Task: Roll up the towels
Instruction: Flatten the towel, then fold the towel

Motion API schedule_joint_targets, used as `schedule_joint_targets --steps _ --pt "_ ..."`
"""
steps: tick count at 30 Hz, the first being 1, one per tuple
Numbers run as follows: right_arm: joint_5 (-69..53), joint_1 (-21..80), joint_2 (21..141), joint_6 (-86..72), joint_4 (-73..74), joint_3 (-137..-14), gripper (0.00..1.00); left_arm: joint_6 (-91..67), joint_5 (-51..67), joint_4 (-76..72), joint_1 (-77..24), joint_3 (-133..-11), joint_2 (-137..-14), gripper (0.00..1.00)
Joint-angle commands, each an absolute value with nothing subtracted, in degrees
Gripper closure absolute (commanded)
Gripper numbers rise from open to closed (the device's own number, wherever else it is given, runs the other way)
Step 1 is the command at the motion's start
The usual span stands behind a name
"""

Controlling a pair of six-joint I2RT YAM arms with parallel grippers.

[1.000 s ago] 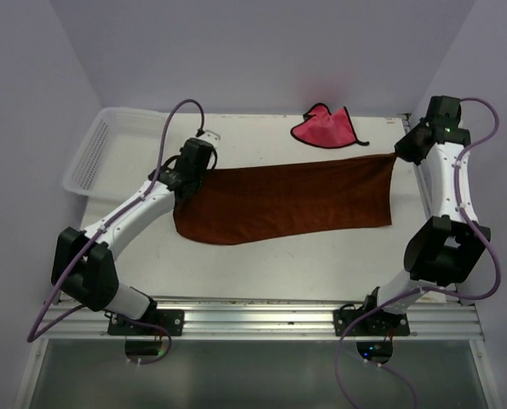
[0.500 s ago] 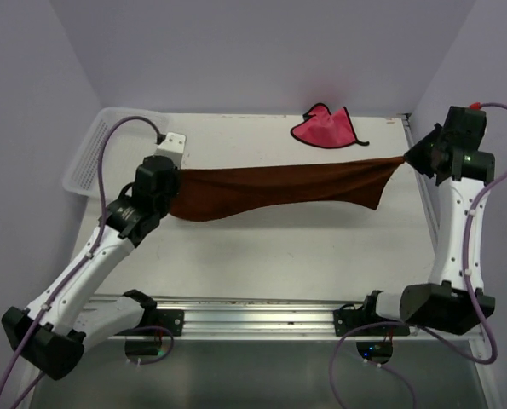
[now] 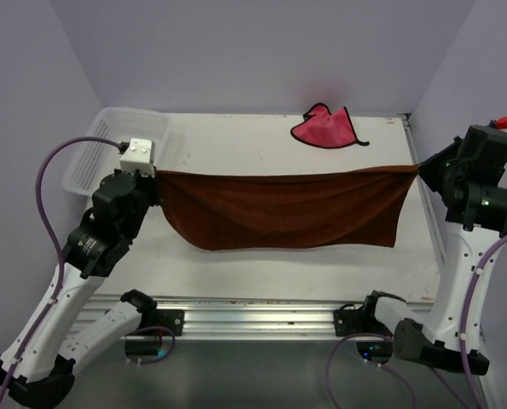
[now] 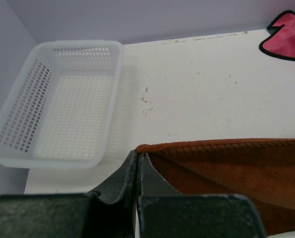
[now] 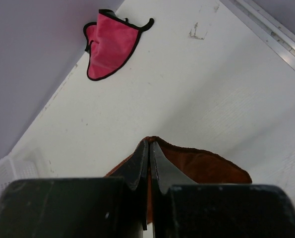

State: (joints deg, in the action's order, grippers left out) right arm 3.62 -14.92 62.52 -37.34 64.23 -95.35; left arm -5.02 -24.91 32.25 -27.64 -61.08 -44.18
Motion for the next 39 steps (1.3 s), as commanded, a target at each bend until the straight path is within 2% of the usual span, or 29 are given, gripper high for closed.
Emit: schedule_joint_targets --steps 1,5,12,18,27,39 --pt "4.13 -15.03 66.09 -40.34 61.71 -91.16 1.00 -5.36 -25.48 30.86 -27.16 -60.21 -47.63 1.00" --pt "3.96 -15.03 72.06 -42.27 55.91 -87.11 1.00 -4.13 -28.03 25.23 -27.16 -58.36 -55.61 1.00" --pt "3.16 -15.03 86.99 -43.51 45.98 -88.50 1.00 -1.94 -28.39 17.94 -26.02 -67.74 -80.82 1.00" --pt "0.44 -15.03 97.20 -42.37 41.40 -90.35 1.00 2.89 -27.95 14.33 -24.43 -73.30 -91.12 1.00" --pt "2.90 -15.38 98.35 -38.58 39.99 -83.15 1.00 3.43 -27.60 11.69 -24.35 -63.83 -91.32 1.00" --pt "4.75 -16.61 91.85 -35.86 41.40 -75.16 1.00 1.14 -27.07 14.24 -24.43 -58.18 -87.10 1.00"
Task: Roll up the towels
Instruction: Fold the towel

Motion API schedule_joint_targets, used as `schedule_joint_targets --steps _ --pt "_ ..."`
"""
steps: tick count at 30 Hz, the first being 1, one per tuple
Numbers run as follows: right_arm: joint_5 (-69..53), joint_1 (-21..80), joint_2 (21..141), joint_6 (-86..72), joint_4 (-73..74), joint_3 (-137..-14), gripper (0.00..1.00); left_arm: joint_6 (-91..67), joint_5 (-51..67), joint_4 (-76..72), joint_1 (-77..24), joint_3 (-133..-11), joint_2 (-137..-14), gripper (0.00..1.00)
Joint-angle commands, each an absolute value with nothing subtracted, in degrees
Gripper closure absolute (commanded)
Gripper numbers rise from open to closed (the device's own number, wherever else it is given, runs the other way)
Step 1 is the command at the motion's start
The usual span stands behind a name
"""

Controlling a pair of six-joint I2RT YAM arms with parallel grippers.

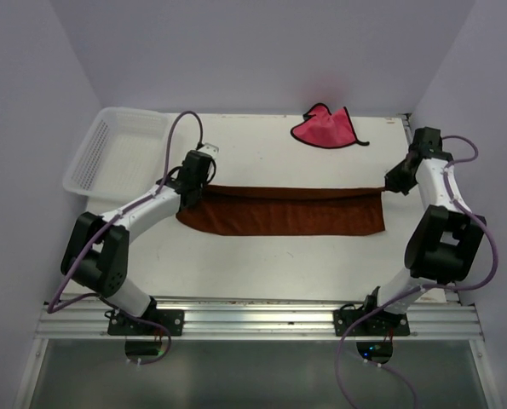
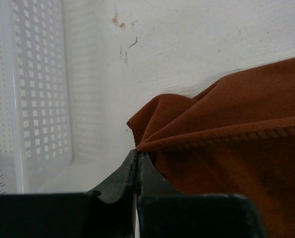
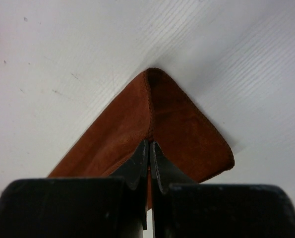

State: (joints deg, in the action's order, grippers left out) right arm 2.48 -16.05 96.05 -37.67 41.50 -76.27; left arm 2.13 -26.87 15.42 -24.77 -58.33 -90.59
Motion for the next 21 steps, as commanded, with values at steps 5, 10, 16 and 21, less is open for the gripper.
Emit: schedule_joint_targets --steps 5,10,16,21 --pt "6.24 -16.70 88.69 -34.89 41.40 -71.90 1.00 0.97 -26.37 15.29 -24.52 -57.66 -85.70 1.00" --pt "6.94 -16.70 87.45 -34.10 41.40 -68.38 1.00 0.53 -25.75 16.17 -24.78 -56.78 -85.43 1.00" --pt "7.82 -16.70 85.96 -32.87 40.78 -64.43 1.00 0.53 -27.33 17.84 -26.10 -56.25 -86.83 1.00" --pt "8.61 -16.70 85.69 -32.34 41.13 -62.50 1.00 0.53 -28.74 18.98 -27.86 -55.81 -87.45 1.00"
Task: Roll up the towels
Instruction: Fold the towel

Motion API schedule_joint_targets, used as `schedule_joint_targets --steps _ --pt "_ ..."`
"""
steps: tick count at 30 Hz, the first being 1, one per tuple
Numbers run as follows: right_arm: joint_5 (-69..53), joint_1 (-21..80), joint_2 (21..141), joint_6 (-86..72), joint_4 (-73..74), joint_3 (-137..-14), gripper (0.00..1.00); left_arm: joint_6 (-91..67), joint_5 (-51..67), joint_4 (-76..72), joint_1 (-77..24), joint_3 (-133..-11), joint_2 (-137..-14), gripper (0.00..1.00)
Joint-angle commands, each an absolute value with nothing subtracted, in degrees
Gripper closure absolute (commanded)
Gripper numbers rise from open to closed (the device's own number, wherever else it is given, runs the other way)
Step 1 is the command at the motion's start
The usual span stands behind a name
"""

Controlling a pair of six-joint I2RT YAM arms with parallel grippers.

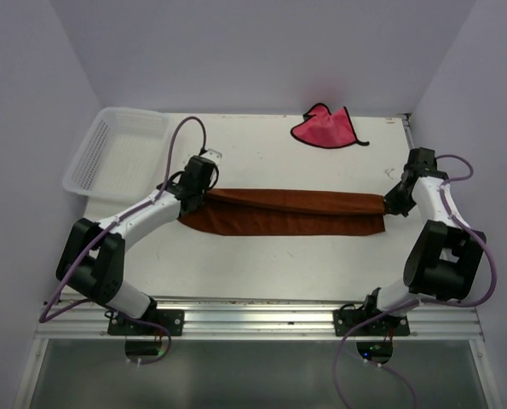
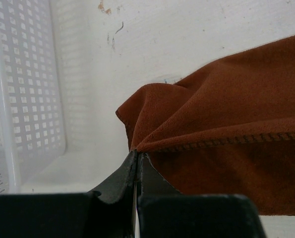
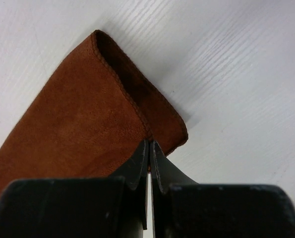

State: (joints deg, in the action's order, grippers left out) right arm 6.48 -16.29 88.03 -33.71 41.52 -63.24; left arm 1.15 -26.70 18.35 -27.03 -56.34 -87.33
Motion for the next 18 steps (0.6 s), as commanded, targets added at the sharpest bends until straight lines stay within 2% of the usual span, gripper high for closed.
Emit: schedule_joint_targets --steps 1,14,18 --pt "8.70 -16.70 85.69 -32.34 41.05 -62.14 1.00 0.53 -28.74 18.98 -28.12 -55.72 -87.45 1.00" --pt "7.65 -16.61 86.75 -32.34 39.55 -57.75 1.00 -2.55 -31.20 20.30 -30.76 -54.49 -90.44 1.00" --pt "7.30 -16.52 87.36 -32.52 39.37 -56.95 0.88 -2.37 -31.20 20.21 -31.29 -54.40 -90.53 1.00"
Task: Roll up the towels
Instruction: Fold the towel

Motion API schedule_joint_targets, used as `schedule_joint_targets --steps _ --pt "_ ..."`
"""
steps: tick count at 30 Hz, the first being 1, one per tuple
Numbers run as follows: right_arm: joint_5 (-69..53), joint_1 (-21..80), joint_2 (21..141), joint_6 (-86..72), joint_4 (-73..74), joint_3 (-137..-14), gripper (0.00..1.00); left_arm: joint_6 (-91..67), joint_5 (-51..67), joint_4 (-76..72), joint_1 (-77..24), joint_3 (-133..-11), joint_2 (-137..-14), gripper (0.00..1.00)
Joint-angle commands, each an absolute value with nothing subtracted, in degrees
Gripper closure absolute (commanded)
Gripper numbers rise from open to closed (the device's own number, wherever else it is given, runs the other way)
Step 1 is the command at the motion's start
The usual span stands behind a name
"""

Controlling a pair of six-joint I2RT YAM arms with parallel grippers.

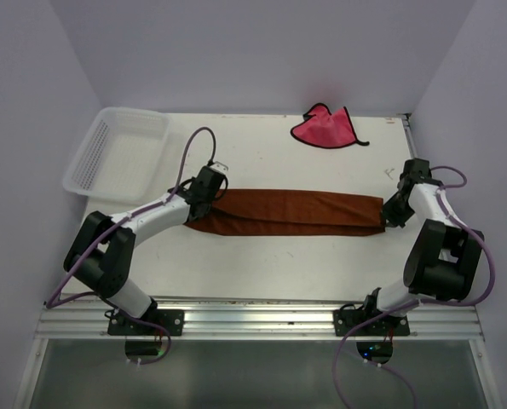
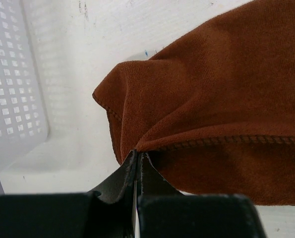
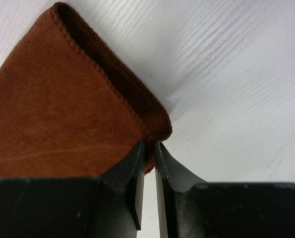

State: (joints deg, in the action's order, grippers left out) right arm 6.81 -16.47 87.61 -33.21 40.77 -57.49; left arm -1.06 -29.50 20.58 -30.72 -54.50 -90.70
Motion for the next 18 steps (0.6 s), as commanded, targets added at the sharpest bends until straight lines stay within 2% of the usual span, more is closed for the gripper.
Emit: schedule_joint_targets --steps 1,7,8,10,14,17,18 --pt "7.21 -16.52 87.36 -32.52 39.37 -56.95 0.81 -2.37 -31.29 20.30 -31.38 -54.40 -90.79 1.00" --pt "7.73 -16.52 85.70 -32.26 41.74 -59.15 0.58 -2.29 -32.08 20.65 -32.43 -54.32 -91.23 1.00" --pt "8.52 -16.52 84.82 -32.34 42.79 -59.85 0.49 -2.37 -32.43 20.83 -32.52 -54.32 -91.14 1.00" --pt "9.40 -16.52 83.42 -32.52 43.06 -60.38 0.46 -2.37 -32.43 20.83 -32.61 -54.32 -91.06 1.00" --pt "10.90 -16.52 79.64 -34.01 41.58 -60.12 0.44 -2.29 -32.52 21.09 -33.13 -54.40 -90.97 1.00" --pt "2.42 -15.74 76.38 -34.80 33.78 -56.18 0.60 -2.29 -32.61 21.36 -33.57 -54.41 -90.88 1.00" --pt "2.37 -14.95 76.20 -34.89 31.49 -55.64 0.62 -2.29 -32.78 21.36 -33.75 -54.40 -90.70 1.00"
